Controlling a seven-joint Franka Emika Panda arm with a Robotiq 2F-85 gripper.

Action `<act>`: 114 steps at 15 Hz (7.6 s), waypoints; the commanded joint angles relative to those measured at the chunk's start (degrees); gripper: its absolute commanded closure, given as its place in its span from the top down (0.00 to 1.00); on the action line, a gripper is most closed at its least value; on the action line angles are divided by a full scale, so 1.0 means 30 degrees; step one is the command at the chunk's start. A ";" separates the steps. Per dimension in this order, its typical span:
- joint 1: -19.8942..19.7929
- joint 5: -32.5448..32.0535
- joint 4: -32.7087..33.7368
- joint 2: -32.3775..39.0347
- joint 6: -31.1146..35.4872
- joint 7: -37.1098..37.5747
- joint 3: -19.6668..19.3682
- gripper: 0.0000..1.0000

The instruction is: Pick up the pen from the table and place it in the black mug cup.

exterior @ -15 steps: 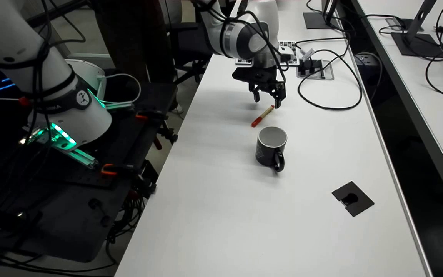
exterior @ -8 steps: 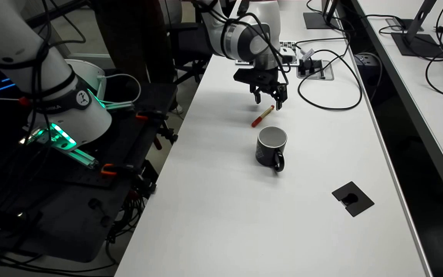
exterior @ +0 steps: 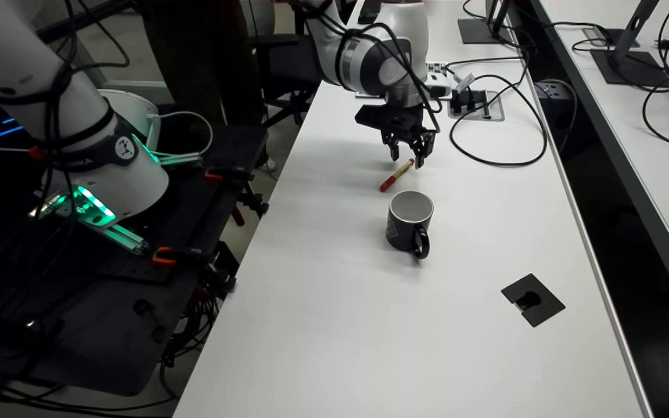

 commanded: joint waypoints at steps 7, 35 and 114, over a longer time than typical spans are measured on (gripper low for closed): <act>-0.0194 0.0018 0.0636 -0.0010 -0.0489 -0.0437 0.1565 0.00; -0.5522 -0.0532 -0.1581 -0.1146 -0.0970 -0.8623 0.3921 1.00; 0.1517 0.4547 -0.1729 -0.0902 1.0980 -0.1510 -0.2983 0.04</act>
